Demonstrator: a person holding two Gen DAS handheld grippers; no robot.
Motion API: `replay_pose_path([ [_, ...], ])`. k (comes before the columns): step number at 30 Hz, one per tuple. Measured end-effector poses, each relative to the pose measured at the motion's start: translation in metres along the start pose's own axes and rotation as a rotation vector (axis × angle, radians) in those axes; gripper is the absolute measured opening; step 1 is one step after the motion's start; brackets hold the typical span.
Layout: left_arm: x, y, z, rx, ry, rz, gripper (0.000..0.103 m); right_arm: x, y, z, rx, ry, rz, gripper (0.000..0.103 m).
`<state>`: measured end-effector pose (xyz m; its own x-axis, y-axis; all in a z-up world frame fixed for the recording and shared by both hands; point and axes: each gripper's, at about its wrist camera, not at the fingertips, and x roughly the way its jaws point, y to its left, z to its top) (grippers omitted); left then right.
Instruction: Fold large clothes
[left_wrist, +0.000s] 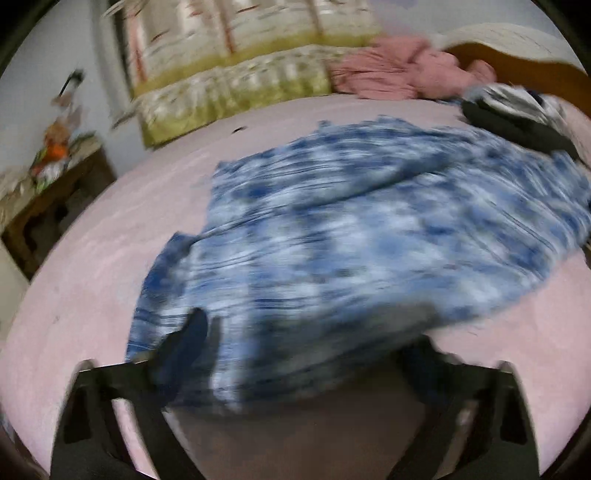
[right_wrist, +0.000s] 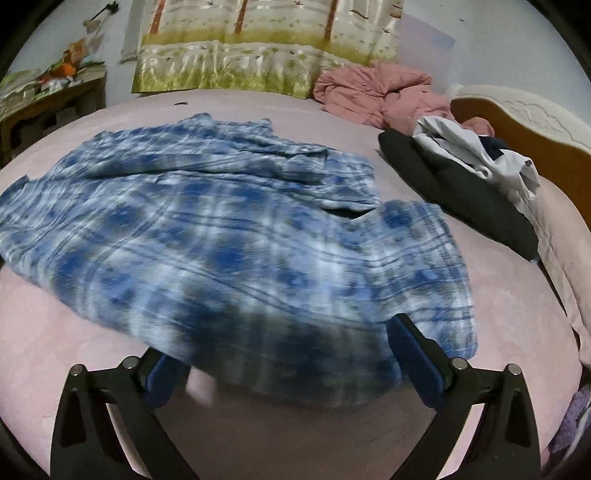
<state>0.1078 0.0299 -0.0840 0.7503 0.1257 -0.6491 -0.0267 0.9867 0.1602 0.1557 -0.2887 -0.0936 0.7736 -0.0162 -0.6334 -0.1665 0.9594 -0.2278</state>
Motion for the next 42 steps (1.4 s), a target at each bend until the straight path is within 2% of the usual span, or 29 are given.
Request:
replay_pose_path([
  [1,0.004,0.008,0.000,-0.025,0.010,-0.010,0.049,-0.001,-0.003,0.000,-0.007,-0.015,-0.013,0.084],
  [2,0.005,0.014,-0.001,-0.041,0.009,-0.014,0.036,-0.001,-0.004,-0.001,-0.022,-0.026,-0.028,0.064],
  [3,0.003,0.020,-0.001,-0.052,-0.006,-0.016,0.018,-0.001,-0.004,-0.001,-0.038,-0.032,-0.043,0.039],
  [4,0.000,0.023,-0.002,-0.057,-0.021,-0.012,0.008,-0.001,-0.005,-0.002,-0.050,-0.045,-0.070,0.028],
  [5,-0.005,0.026,-0.004,-0.064,-0.044,-0.025,0.007,-0.003,-0.009,-0.003,-0.037,-0.061,-0.089,0.010],
  [6,-0.010,0.030,-0.004,-0.077,-0.067,-0.039,0.006,-0.005,-0.012,-0.003,-0.014,-0.079,-0.079,0.008],
  [8,-0.024,0.036,-0.005,-0.111,-0.108,-0.049,0.005,-0.018,-0.018,-0.008,0.034,-0.125,-0.039,0.006],
  [12,-0.060,0.053,-0.010,-0.183,-0.177,-0.085,0.005,-0.051,-0.020,-0.018,0.063,-0.176,-0.034,0.006],
  [17,-0.107,0.067,-0.013,-0.194,-0.235,-0.115,0.005,-0.094,-0.024,-0.027,0.059,-0.204,-0.011,0.006],
  [19,-0.113,0.071,-0.004,-0.201,-0.219,-0.121,0.005,-0.103,-0.027,-0.023,0.063,-0.219,-0.021,0.006],
  [21,-0.110,0.073,0.013,-0.216,-0.161,-0.107,0.006,-0.106,-0.036,-0.011,0.099,-0.225,-0.013,0.014],
  [22,-0.107,0.075,0.023,-0.231,-0.149,-0.107,0.006,-0.105,-0.043,-0.001,0.125,-0.238,-0.002,0.014],
  [24,-0.103,0.072,0.044,-0.222,-0.163,-0.101,0.006,-0.101,-0.052,0.021,0.150,-0.257,0.002,0.014],
  [26,-0.086,0.071,0.074,-0.164,-0.143,-0.046,0.006,-0.091,-0.059,0.047,0.155,-0.269,0.001,0.014],
  [28,-0.063,0.073,0.100,-0.118,-0.116,-0.023,0.006,-0.073,-0.065,0.076,0.156,-0.261,-0.001,0.014],
  [32,0.008,0.085,0.149,-0.067,0.023,-0.048,0.006,-0.016,-0.068,0.126,0.138,-0.186,0.009,0.014],
  [35,0.058,0.087,0.167,-0.056,0.129,-0.083,0.007,0.031,-0.068,0.147,0.128,-0.104,0.029,0.014],
  [40,0.114,0.092,0.177,-0.094,0.212,-0.129,0.007,0.085,-0.072,0.171,0.142,-0.041,0.067,0.014],
  [42,0.134,0.095,0.177,-0.122,0.255,-0.153,0.008,0.110,-0.070,0.180,0.130,0.019,0.086,0.014],
])
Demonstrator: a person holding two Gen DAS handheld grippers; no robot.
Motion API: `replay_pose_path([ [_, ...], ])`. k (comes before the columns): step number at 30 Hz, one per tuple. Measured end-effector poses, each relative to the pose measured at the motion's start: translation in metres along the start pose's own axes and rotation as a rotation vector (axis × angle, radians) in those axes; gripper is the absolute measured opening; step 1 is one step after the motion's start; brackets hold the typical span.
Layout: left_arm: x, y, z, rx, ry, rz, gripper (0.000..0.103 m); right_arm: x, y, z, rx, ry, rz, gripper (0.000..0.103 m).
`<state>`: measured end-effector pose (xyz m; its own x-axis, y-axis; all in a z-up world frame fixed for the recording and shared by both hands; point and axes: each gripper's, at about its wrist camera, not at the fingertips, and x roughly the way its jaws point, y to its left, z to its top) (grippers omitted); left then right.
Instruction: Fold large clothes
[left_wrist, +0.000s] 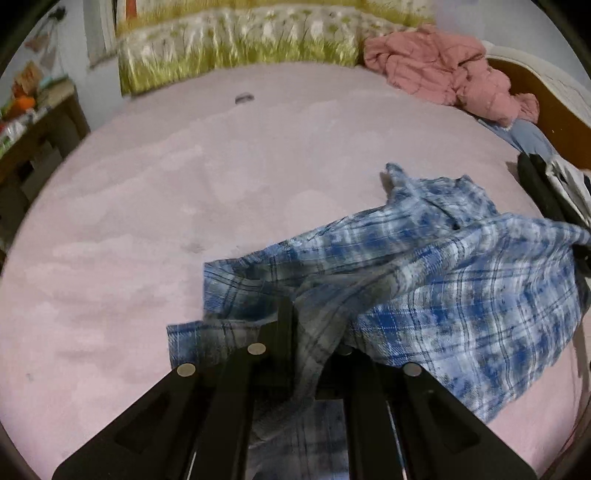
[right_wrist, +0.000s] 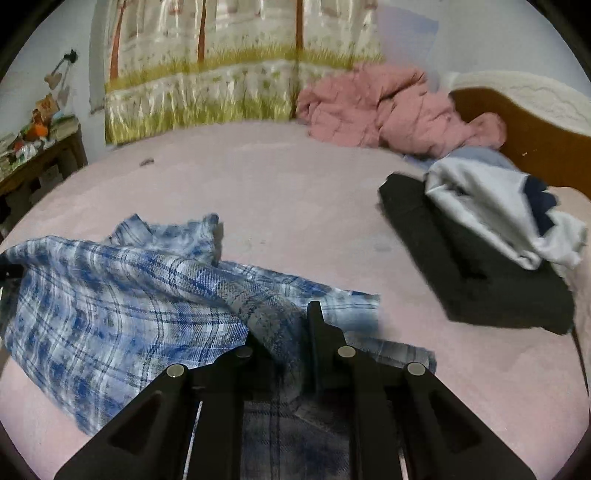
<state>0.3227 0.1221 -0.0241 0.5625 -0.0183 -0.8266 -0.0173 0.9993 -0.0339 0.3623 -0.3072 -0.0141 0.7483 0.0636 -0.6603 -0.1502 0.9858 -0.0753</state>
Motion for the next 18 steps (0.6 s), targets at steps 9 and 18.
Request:
replay_pose_path([
  [9,0.034,0.017,-0.001,-0.064,-0.014,-0.051,0.015,0.059,-0.006,0.002,0.036,0.082,0.024,0.017],
  [18,-0.020,0.040,-0.041,-0.090,-0.297,0.088,0.097,0.002,-0.058,-0.019,0.142,-0.087,-0.094,0.078],
])
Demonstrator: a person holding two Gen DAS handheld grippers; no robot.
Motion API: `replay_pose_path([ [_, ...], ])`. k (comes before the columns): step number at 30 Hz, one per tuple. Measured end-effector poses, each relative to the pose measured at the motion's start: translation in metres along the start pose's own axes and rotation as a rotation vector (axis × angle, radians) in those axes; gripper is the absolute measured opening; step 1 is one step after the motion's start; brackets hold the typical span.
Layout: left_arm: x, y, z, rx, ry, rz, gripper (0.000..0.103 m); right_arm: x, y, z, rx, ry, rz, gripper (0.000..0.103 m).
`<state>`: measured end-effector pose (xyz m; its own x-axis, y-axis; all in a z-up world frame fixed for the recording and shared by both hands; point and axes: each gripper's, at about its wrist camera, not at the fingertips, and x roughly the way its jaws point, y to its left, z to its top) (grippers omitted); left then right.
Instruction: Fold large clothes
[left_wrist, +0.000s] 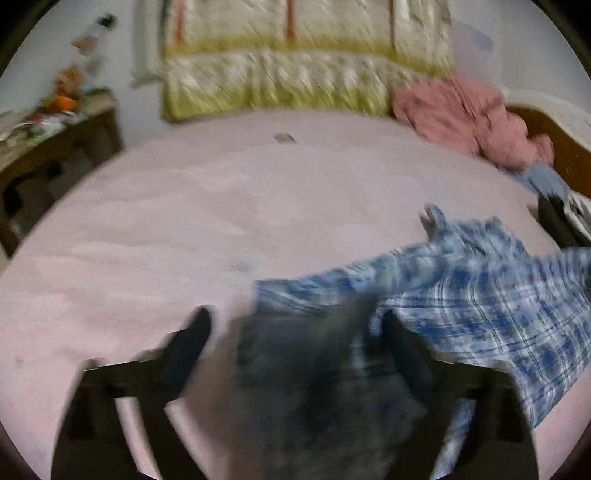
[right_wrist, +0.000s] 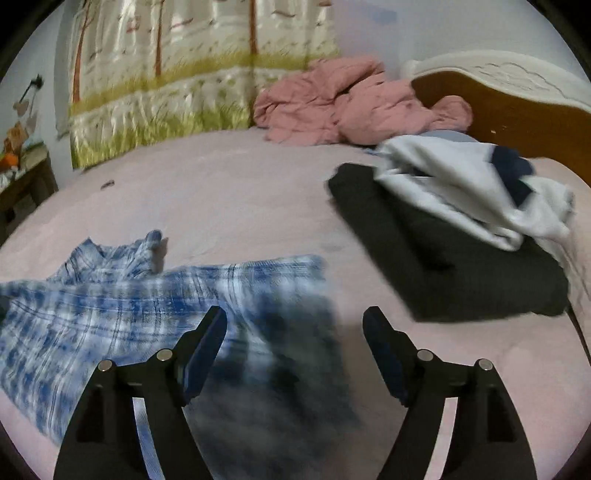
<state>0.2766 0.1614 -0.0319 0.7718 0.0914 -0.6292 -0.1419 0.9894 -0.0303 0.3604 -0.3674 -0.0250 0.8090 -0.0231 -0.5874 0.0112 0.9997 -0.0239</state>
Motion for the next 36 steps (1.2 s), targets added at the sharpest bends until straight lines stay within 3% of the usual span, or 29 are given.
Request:
replay_pose_path([
  [4,-0.028,0.027,-0.008,-0.115,-0.023,-0.076,0.100,-0.036,-0.045,-0.006,0.120,-0.065,-0.027,0.086],
  [7,-0.045,0.034,-0.013,-0.189,-0.057,-0.139,0.100,-0.050,-0.064,-0.012,0.201,-0.054,0.030,0.086],
  [12,-0.072,-0.015,-0.023,-0.036,-0.098,-0.202,0.100,-0.067,-0.023,-0.021,0.058,-0.031,0.169,0.083],
  [13,-0.077,-0.027,-0.025,-0.009,-0.108,-0.205,0.100,-0.069,-0.008,-0.024,0.017,-0.024,0.229,0.077],
  [15,-0.082,-0.050,-0.029,0.019,-0.118,-0.224,0.099,-0.064,0.012,-0.030,-0.016,0.036,0.366,0.001],
  [16,-0.081,-0.058,-0.031,0.032,-0.113,-0.239,0.099,-0.058,0.022,-0.034,-0.025,0.072,0.428,0.002],
  [17,-0.075,-0.067,-0.034,0.057,-0.096,-0.247,0.099,-0.055,0.028,-0.037,-0.035,0.079,0.433,0.002],
  [20,-0.045,-0.077,-0.044,0.090,0.005,-0.168,0.083,-0.026,0.041,-0.045,-0.077,0.128,0.228,0.002],
  [21,-0.033,-0.077,-0.047,0.086,0.048,-0.149,0.078,-0.009,0.032,-0.048,-0.034,0.164,0.153,0.002],
  [23,-0.012,-0.070,-0.056,0.059,0.127,-0.145,0.075,0.005,0.011,-0.051,0.082,0.192,0.171,0.000],
  [24,-0.006,-0.067,-0.059,0.046,0.145,-0.157,0.075,0.010,-0.006,-0.052,0.182,0.197,0.239,0.000],
  [25,-0.005,-0.066,-0.060,0.042,0.147,-0.158,0.075,0.009,-0.015,-0.051,0.224,0.185,0.241,0.000],
  [27,-0.006,-0.072,-0.061,0.068,0.136,-0.120,0.076,0.006,-0.021,-0.050,0.232,0.156,0.178,0.000],
  [29,-0.008,-0.079,-0.065,0.103,0.113,-0.080,0.076,0.005,-0.022,-0.051,0.234,0.148,0.168,0.000],
  [33,-0.014,-0.079,-0.070,0.096,0.076,-0.086,0.075,-0.016,-0.020,-0.050,0.196,0.090,0.023,0.000],
  [34,-0.015,-0.077,-0.071,0.095,0.068,-0.088,0.075,-0.028,-0.021,-0.052,0.188,0.073,0.011,0.000],
  [36,-0.018,-0.077,-0.072,0.111,0.051,-0.083,0.074,-0.053,-0.021,-0.060,0.171,0.034,0.072,0.000],
])
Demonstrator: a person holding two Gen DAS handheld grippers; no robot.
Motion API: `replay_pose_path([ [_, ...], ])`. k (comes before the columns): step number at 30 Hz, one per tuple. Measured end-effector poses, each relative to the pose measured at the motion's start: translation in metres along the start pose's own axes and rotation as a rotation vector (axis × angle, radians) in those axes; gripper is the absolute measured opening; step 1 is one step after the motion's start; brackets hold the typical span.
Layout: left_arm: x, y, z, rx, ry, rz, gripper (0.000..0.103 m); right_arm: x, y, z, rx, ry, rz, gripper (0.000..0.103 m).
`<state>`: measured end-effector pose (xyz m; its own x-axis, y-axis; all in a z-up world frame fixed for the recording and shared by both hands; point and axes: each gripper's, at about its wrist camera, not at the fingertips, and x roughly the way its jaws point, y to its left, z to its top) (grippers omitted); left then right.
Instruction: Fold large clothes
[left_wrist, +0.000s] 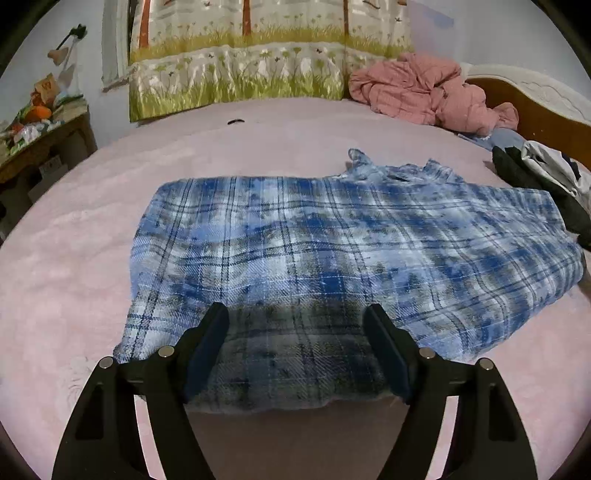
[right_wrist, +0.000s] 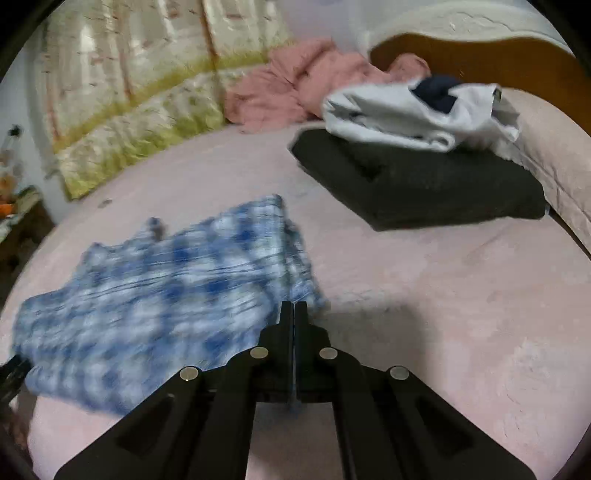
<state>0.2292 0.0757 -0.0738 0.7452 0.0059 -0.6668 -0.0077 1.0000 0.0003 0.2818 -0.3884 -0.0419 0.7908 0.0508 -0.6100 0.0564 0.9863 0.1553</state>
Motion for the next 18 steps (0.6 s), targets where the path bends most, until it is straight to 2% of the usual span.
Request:
replay_pose_path([
  [4,-0.007,-0.009,-0.001,0.039,-0.039,0.025,0.074,-0.036,0.010,-0.024,-0.046,-0.005,0.081,0.001],
  [7,-0.019,-0.011,-0.001,0.055,-0.104,-0.024,0.074,-0.062,0.031,-0.050,-0.096,-0.043,0.116,0.003],
  [9,-0.031,-0.014,-0.003,0.074,-0.158,-0.060,0.077,-0.076,0.043,-0.064,-0.127,-0.089,0.114,0.003],
  [15,-0.059,-0.017,-0.005,0.087,-0.295,-0.032,0.079,-0.104,0.061,-0.079,-0.111,-0.172,0.141,0.003],
  [16,-0.062,-0.016,-0.005,0.089,-0.311,-0.029,0.078,-0.105,0.063,-0.079,-0.106,-0.174,0.149,0.003],
  [18,-0.069,-0.018,-0.006,0.101,-0.343,-0.024,0.066,-0.106,0.065,-0.078,-0.116,-0.162,0.186,0.003],
])
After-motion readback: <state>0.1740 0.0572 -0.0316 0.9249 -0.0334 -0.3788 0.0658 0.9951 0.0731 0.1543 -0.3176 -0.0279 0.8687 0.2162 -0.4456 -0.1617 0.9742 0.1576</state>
